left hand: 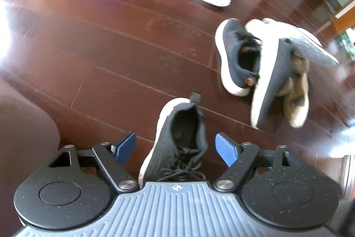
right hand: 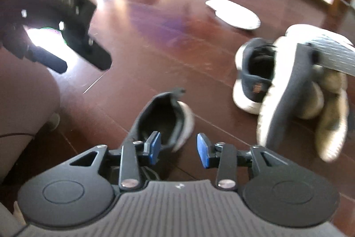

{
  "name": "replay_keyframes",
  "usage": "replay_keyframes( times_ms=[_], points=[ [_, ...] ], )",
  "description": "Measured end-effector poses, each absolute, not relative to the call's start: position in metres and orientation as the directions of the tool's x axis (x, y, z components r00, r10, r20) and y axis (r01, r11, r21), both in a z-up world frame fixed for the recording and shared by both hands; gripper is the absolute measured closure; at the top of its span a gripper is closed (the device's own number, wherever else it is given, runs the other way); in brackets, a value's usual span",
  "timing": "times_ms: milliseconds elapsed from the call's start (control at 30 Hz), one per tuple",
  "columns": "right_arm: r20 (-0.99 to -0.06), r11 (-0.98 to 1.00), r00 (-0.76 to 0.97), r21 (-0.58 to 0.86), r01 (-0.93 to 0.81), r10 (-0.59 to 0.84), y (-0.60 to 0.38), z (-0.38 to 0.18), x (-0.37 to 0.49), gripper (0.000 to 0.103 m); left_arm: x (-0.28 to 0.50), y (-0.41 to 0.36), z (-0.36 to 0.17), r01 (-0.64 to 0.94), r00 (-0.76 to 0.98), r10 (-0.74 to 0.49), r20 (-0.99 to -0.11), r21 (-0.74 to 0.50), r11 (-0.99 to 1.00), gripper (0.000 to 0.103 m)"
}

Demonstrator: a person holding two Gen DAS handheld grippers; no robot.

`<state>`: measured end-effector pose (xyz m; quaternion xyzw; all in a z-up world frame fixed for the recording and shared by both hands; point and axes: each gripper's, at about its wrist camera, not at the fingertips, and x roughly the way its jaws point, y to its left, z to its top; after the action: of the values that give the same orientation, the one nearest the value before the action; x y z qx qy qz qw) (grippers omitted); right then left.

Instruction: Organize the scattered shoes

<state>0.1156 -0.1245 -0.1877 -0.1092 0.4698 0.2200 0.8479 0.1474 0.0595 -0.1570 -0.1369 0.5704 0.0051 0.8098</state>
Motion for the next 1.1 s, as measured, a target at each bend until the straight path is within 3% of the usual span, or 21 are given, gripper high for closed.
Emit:
replay_keyframes(
  times_ms=[167,433,467,500,567,767,967,1100],
  points=[
    [-0.797,0.938,0.556,0.037,-0.344,0.235,-0.157,-0.13,0.093,0.057,0.118,0.021,-0.13,-0.071,0.4,-0.128,-0.908,-0.17,0.983,0.02],
    [-0.656,0.976,0.73,0.052,-0.211,0.193,-0.208,-0.025,0.038,0.041,0.087,-0.017,-0.068,-0.073,0.495,-0.12,-0.861,-0.179,0.981,0.02],
    [-0.62,0.981,0.763,0.074,-0.178,0.185,-0.222,-0.007,0.026,0.032,0.086,-0.022,-0.059,-0.071,0.511,-0.107,-0.853,-0.166,0.984,0.02],
    [-0.579,0.986,0.798,0.097,-0.139,0.169,-0.236,0.012,0.013,0.015,0.085,-0.026,-0.049,-0.07,0.527,-0.093,-0.845,-0.152,0.986,0.02],
    [-0.518,0.989,0.845,0.129,-0.075,0.131,-0.258,0.035,-0.005,0.0,0.088,-0.043,-0.028,-0.055,0.564,-0.065,-0.823,-0.116,0.992,0.02],
    [-0.473,0.982,0.876,0.186,-0.001,0.091,-0.299,0.05,-0.008,0.0,0.135,-0.077,-0.033,0.003,0.573,-0.097,-0.814,-0.116,0.993,0.02],
    [-0.517,0.997,0.856,0.068,0.025,0.014,-0.318,0.034,0.045,0.0,0.23,-0.122,-0.107,0.044,0.487,-0.109,-0.867,-0.1,0.994,0.018],
    [-0.507,0.993,0.862,0.093,0.079,-0.021,-0.335,0.002,0.089,0.0,0.28,-0.145,-0.154,0.019,0.474,-0.075,-0.877,-0.075,0.997,0.011]
  ],
)
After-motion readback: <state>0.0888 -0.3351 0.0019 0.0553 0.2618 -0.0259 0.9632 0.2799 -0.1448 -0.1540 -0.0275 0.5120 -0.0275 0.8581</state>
